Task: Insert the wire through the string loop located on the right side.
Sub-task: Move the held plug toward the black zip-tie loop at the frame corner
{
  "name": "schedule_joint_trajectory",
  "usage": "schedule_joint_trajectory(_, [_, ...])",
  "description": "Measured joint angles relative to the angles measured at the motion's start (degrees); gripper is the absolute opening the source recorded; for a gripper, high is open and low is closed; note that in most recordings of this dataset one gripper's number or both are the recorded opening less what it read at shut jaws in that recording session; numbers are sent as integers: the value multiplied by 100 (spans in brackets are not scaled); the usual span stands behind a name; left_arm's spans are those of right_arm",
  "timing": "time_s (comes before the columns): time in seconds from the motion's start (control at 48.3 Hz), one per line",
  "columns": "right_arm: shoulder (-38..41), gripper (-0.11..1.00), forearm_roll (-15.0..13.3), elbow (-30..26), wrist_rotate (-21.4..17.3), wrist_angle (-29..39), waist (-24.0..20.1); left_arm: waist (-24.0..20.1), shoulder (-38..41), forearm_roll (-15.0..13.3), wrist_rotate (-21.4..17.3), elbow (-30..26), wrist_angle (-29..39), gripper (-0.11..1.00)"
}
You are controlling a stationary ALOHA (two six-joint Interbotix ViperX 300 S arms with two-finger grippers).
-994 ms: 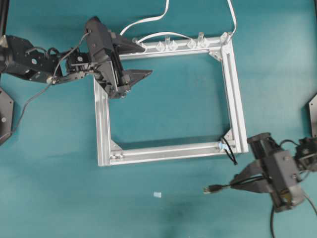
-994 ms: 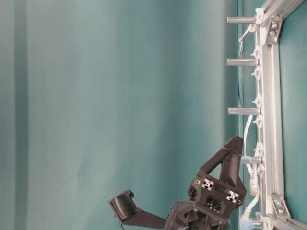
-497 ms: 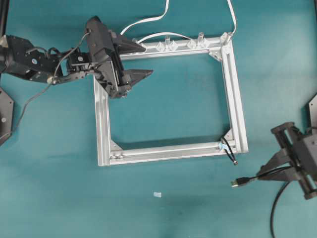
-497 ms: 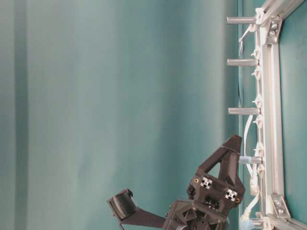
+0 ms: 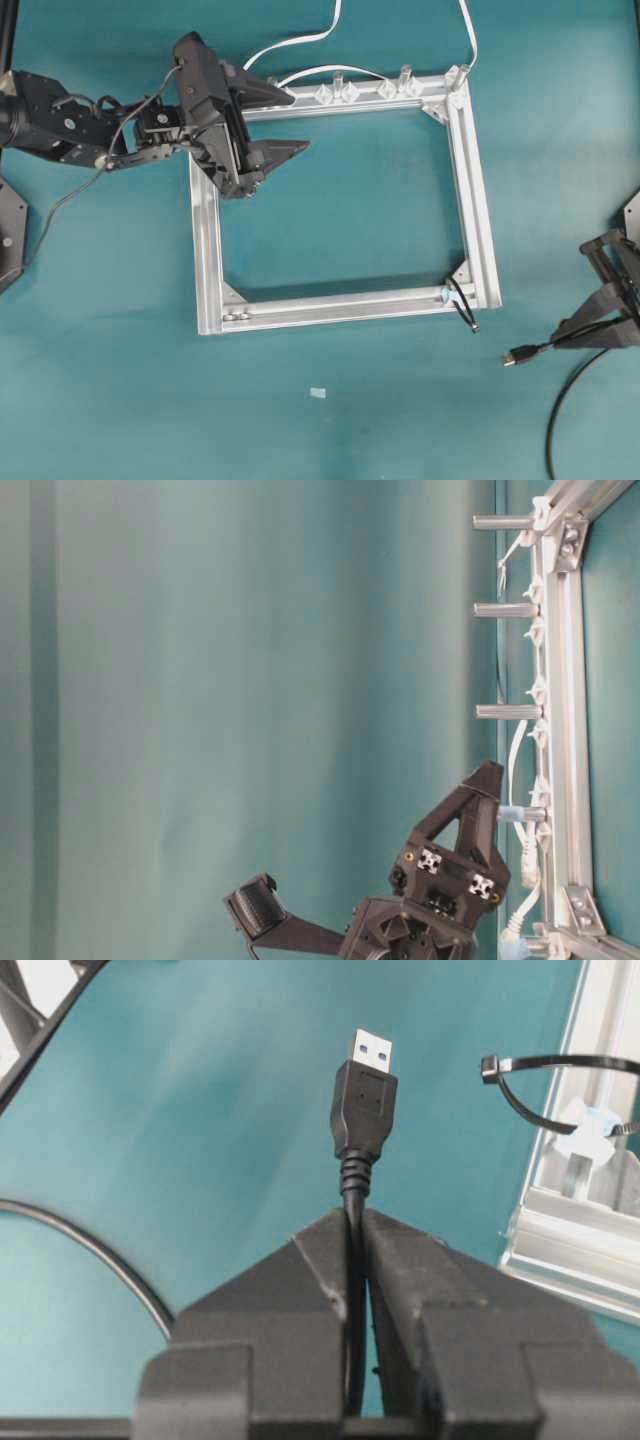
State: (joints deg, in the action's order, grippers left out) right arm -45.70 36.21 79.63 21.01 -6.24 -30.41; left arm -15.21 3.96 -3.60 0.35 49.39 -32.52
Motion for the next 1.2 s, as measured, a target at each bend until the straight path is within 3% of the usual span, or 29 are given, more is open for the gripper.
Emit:
schedule_joint_trajectory(0.476, [114, 7, -18, 246, -9, -35, 1037, 0, 9, 9, 0, -26, 9, 80])
schedule_joint_trajectory(1.201, [97, 7, -26, 343, -9, -79, 1354, 0, 9, 9, 0, -26, 0, 80])
